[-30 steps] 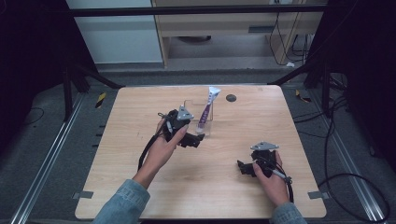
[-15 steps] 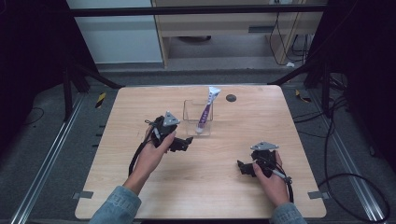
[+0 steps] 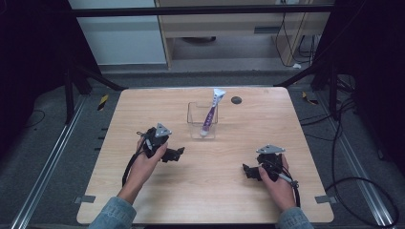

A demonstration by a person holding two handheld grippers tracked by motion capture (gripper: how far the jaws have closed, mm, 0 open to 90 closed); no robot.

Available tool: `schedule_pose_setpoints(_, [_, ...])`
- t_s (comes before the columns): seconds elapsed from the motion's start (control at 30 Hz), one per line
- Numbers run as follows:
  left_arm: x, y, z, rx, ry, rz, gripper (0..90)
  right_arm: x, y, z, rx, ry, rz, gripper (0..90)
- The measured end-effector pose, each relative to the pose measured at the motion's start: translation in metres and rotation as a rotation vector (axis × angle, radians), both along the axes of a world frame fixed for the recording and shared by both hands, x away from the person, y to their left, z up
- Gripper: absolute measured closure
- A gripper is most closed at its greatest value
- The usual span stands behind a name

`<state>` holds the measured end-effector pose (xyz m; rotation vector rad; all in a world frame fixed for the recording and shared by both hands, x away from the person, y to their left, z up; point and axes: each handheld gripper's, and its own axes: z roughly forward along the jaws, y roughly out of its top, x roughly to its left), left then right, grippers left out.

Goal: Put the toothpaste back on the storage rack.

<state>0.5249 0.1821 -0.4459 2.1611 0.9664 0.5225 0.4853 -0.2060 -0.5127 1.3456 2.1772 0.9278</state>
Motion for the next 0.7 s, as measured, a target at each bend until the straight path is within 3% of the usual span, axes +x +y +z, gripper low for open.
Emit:
schedule_pose_setpoints(0.23, [-0.006, 0.018, -0.020, -0.002, 0.038, 0.026, 3.9, 0.000, 0.000, 0.000, 0.000, 0.000, 0.000, 0.4])
schedule_pose_setpoints(0.7, [-0.016, 0.043, -0.030, -0.010, 0.052, 0.067, 3.9, 0.000, 0.000, 0.000, 0.000, 0.000, 0.000, 0.4])
